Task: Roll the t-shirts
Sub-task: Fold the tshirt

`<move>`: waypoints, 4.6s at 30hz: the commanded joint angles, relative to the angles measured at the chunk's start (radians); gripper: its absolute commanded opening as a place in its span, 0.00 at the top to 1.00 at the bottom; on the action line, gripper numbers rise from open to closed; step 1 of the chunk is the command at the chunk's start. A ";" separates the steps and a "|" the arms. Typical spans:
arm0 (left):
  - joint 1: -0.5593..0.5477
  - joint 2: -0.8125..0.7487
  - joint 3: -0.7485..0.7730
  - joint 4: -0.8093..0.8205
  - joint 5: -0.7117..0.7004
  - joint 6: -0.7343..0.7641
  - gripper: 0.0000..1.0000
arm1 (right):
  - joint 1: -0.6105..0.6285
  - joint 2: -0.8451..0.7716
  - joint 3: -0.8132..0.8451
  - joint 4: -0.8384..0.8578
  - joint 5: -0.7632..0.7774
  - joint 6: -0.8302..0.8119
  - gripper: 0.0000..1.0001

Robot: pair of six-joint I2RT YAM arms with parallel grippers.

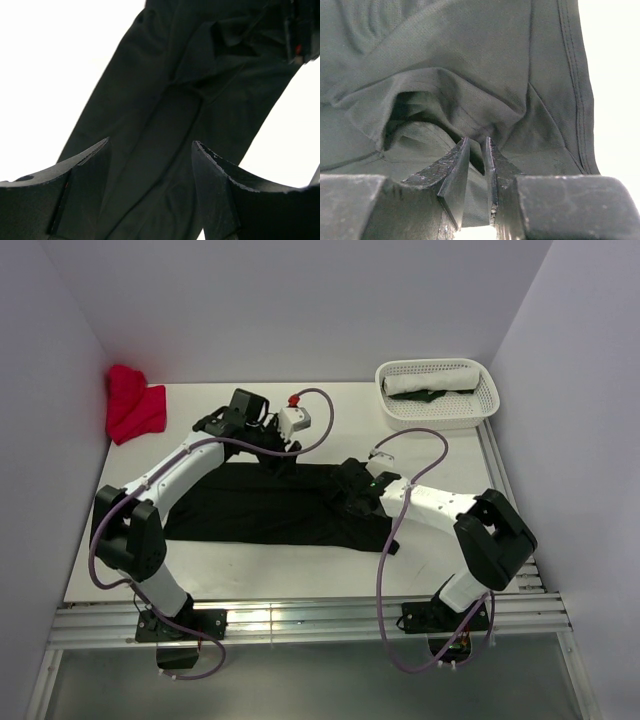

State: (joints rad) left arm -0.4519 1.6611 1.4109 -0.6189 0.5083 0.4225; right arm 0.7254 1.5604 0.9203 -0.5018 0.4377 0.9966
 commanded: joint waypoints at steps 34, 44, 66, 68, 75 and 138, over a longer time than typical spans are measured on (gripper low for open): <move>-0.287 0.068 -0.246 0.455 -0.227 -0.203 0.28 | -0.021 -0.460 -0.339 0.072 0.033 0.198 0.99; -0.384 0.150 -0.236 0.550 -0.416 -0.254 0.33 | -0.023 -0.664 -0.330 -0.018 0.072 0.218 0.97; -0.439 0.126 -0.267 0.521 -0.476 -0.226 0.93 | -0.041 -0.729 -0.348 -0.027 0.064 0.191 0.96; -0.439 0.111 -0.273 0.502 -0.464 -0.214 1.00 | -0.046 -0.727 -0.351 -0.017 0.056 0.185 0.95; -0.439 0.085 -0.291 0.432 -0.389 -0.186 1.00 | -0.066 -0.712 -0.357 0.005 0.036 0.165 0.95; -0.245 0.537 0.379 0.104 -0.243 -0.278 0.45 | -0.323 -0.048 -0.182 0.223 -0.275 -0.150 0.28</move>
State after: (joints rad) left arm -0.6888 2.2684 1.8004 -0.5179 0.2718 0.1371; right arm 0.4095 1.4796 0.7242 -0.2745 0.1722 0.8604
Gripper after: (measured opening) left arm 0.539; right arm 0.722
